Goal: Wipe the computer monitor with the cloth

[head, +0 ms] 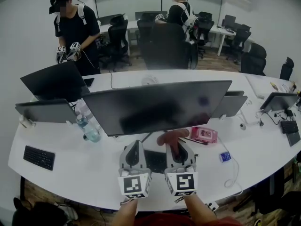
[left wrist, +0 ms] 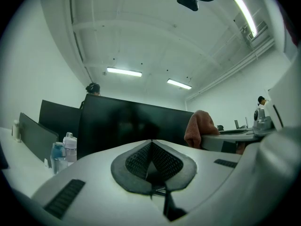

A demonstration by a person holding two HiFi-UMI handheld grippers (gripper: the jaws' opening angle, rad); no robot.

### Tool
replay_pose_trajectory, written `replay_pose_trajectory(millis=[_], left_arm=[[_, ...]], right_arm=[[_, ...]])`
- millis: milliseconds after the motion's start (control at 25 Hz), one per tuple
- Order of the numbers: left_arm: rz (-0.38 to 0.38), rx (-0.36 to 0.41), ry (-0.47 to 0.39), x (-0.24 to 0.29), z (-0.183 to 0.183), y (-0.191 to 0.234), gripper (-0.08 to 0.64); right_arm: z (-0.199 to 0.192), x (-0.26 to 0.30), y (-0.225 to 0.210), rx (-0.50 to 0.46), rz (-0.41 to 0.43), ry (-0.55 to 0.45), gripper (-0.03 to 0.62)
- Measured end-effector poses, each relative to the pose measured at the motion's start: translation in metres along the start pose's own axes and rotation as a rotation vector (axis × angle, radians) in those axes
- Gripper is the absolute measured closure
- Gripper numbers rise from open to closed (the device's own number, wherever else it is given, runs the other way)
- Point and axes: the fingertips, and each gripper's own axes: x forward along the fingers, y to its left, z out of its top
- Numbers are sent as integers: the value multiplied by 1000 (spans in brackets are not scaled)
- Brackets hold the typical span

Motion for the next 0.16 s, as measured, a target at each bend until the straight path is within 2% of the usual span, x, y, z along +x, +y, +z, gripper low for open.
replay_pose_trajectory(millis=[160], left_arm=[[5, -7, 10, 0, -3, 2, 537]], right_arm=[[-5, 1, 1, -3, 7, 8, 514]])
